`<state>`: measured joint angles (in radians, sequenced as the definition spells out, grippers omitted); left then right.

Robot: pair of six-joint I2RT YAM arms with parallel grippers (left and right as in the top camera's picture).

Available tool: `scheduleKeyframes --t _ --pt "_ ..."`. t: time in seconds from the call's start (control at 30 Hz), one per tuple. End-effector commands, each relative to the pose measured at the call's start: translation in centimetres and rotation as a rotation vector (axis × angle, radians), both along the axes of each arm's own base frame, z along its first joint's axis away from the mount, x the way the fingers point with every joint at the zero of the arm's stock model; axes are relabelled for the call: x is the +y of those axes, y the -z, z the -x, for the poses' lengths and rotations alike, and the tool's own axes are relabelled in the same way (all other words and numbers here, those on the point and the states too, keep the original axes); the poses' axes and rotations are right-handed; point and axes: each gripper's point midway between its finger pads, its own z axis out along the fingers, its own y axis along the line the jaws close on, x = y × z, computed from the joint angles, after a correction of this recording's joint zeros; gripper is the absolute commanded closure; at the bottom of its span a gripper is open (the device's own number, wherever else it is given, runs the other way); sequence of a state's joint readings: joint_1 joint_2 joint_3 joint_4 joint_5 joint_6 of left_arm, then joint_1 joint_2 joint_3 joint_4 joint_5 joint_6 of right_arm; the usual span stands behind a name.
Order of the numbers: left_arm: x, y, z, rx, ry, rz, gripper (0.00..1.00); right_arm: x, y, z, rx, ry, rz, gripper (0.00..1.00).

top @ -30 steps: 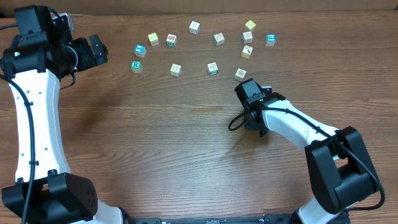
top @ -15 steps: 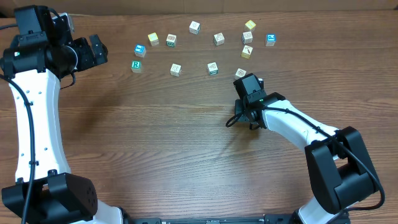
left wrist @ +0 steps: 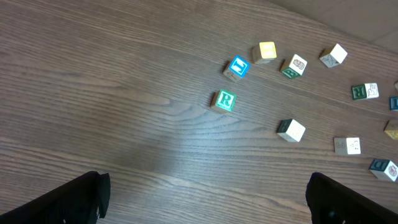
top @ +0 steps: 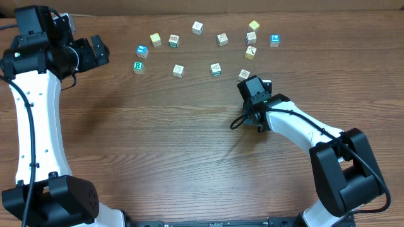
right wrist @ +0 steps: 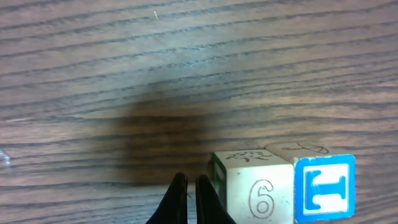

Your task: Form a horizontal line

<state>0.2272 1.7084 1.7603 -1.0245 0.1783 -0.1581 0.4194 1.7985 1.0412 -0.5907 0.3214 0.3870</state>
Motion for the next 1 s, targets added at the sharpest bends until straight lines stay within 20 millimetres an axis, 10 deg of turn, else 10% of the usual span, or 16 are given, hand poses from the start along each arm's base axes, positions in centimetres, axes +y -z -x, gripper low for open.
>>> scheduleKeyframes --t 0.0,0.73,0.97 --pt "0.1 -0.6 -0.2 -0.015 -0.014 0.002 0.00 -0.3 -0.1 -0.1 -0.002 -0.019 0.027 0.96" --pt "0.2 -0.6 -0.2 -0.015 -0.015 0.002 0.00 -1.1 -0.1 0.3 0.013 -0.028 0.076 0.96" --pt "0.0 -0.5 -0.3 -0.013 -0.010 0.002 0.00 1.7 -0.4 -1.4 -0.043 -0.067 -0.066 0.96"
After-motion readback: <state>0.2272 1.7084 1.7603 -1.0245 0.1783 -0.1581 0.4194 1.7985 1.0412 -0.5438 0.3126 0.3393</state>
